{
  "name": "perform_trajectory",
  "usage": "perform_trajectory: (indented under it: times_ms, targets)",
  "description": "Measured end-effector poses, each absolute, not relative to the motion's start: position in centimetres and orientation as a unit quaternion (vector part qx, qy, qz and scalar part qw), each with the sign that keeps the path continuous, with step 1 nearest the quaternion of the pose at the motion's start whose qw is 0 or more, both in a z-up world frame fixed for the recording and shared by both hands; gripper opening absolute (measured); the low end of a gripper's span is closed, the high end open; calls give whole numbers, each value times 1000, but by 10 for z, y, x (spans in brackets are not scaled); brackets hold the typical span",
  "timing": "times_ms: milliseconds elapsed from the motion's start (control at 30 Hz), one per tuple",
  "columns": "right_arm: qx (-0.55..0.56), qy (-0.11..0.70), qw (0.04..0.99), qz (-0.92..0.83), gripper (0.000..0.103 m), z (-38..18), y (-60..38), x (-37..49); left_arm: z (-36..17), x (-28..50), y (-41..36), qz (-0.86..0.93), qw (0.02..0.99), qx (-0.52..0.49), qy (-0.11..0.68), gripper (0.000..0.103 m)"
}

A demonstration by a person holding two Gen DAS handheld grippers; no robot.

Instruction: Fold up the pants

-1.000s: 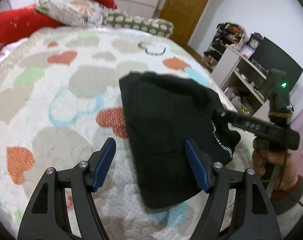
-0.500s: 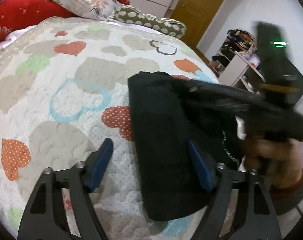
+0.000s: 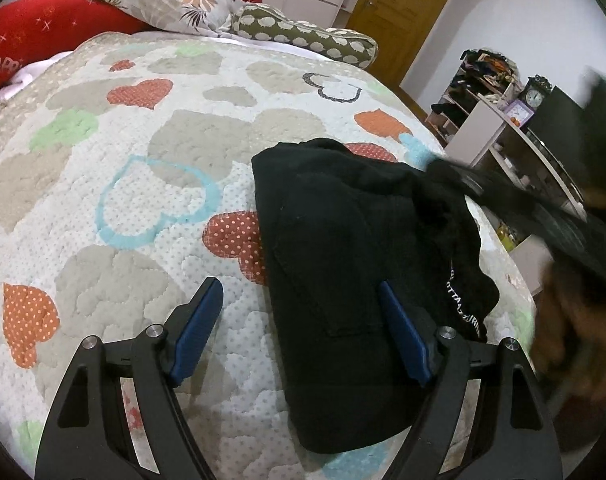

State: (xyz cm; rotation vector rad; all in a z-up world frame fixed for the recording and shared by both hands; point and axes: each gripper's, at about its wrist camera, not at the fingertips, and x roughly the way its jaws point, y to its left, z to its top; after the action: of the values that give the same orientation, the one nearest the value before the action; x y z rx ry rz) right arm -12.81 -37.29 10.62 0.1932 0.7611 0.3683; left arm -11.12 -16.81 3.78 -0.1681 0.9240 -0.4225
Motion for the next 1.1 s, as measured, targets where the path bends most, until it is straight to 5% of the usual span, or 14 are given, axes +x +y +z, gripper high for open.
perform_trajectory:
  times_ms: [233,600,733,1100]
  targets:
    - [88,429,888,137,54,47,-387,-175,37,-114,-174,-197,875,-65,438,80]
    - [129,393,899,141,55,80,-405,-177,55,-122,-178,-184,884,-33,428,80]
    - [153,389,897,140,68,80,-407,-167,68,-122,-169,-189,891,-52,410,80]
    - [184,407,887,121,68,58,-412,-130,62,-84,-168,-176,885,-74,425,80]
